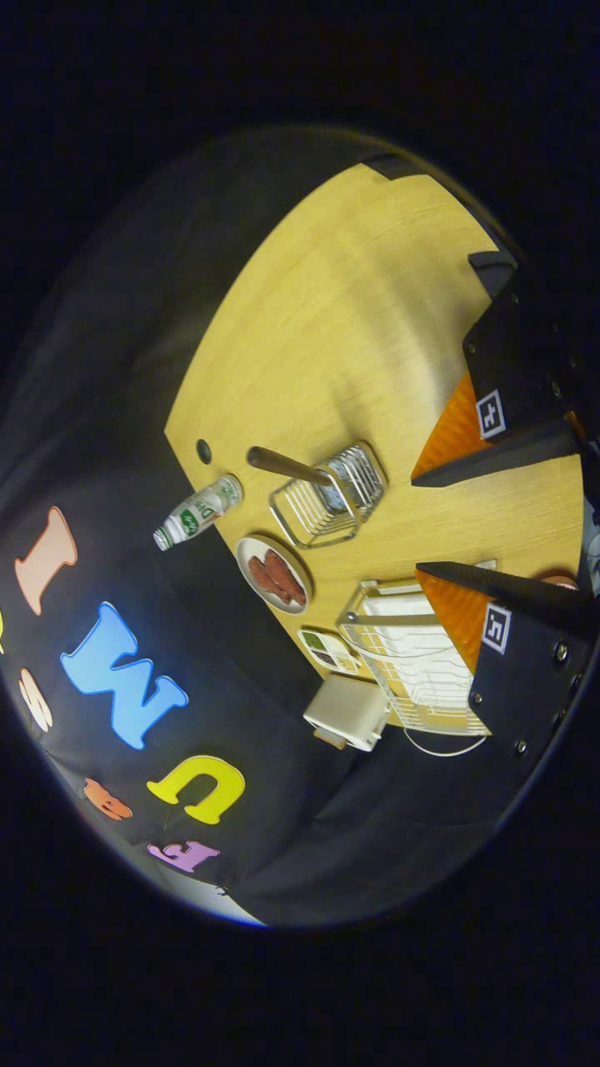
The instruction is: Take the plate from the dish rack, then take the spoon from the basket and place it into the plate.
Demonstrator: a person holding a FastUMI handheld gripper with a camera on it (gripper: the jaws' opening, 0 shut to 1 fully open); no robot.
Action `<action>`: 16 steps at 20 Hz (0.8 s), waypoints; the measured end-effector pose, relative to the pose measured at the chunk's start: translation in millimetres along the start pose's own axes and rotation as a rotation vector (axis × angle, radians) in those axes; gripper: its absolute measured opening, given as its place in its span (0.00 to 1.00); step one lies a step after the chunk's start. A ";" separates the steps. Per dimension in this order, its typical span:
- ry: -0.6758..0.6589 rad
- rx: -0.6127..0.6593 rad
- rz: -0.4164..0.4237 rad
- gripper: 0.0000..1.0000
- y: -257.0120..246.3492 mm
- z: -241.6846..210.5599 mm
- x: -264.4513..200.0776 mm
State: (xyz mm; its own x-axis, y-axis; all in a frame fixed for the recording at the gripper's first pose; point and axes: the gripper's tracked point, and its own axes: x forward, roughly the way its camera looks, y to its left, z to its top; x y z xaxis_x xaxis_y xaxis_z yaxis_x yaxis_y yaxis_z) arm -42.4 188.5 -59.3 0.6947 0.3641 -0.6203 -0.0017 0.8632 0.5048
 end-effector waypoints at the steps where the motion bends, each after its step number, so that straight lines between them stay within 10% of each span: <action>1: -0.043 -0.001 -0.027 0.57 -2.7 13.3 3.7; 11: -0.220 0.076 -0.165 0.57 -37.7 65.6 60.1; 16: -0.216 0.123 -0.182 0.25 -42.5 65.8 85.5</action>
State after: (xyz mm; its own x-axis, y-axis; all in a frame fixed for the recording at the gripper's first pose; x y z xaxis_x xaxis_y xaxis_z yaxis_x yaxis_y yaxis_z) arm 64.4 159.9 -94.3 0.8125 0.1133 -0.5718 0.2146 0.8539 0.4741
